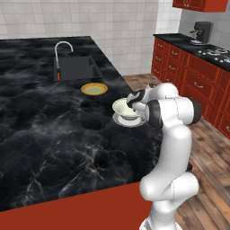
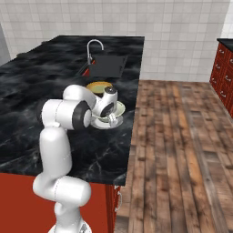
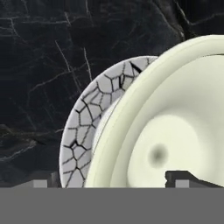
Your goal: Move the bowls from the cabinet to the plates on the dining table.
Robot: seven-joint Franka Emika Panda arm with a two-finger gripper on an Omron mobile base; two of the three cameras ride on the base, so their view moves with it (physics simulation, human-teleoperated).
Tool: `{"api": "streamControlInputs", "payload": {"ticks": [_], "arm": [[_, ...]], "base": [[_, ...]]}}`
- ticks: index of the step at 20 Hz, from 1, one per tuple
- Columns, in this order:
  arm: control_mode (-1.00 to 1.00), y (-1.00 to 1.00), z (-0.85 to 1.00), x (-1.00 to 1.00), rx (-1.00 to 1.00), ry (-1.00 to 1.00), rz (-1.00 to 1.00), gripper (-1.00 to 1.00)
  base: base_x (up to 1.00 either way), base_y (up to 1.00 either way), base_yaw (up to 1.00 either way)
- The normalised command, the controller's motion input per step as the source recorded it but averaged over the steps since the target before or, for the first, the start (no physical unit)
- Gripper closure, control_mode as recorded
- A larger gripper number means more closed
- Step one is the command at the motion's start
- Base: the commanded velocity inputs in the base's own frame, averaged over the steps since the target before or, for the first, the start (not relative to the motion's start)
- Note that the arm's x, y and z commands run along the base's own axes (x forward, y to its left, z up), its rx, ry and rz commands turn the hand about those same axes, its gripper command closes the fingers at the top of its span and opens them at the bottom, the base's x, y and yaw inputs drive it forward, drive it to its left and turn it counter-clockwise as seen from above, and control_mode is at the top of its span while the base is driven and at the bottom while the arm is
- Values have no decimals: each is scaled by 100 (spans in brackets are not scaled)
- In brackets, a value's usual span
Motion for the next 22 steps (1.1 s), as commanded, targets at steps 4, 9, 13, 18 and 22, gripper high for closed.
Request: {"api": "streamControlInputs", "payload": {"ticks": [4,9,13,18,22], "arm": [[-100,11,22,-56,0,0,0,-100],[-100,3,43,-57,1,0,0,-100],[-100,7,50,-51,2,-1,0,-100],[-100,14,47,-45,4,-3,0,-100],[-100,17,51,-40,5,-4,0,-100]], "base": [[0,0,0],[0,0,0],[0,0,0],[0,0,0],[0,0,0]]}}
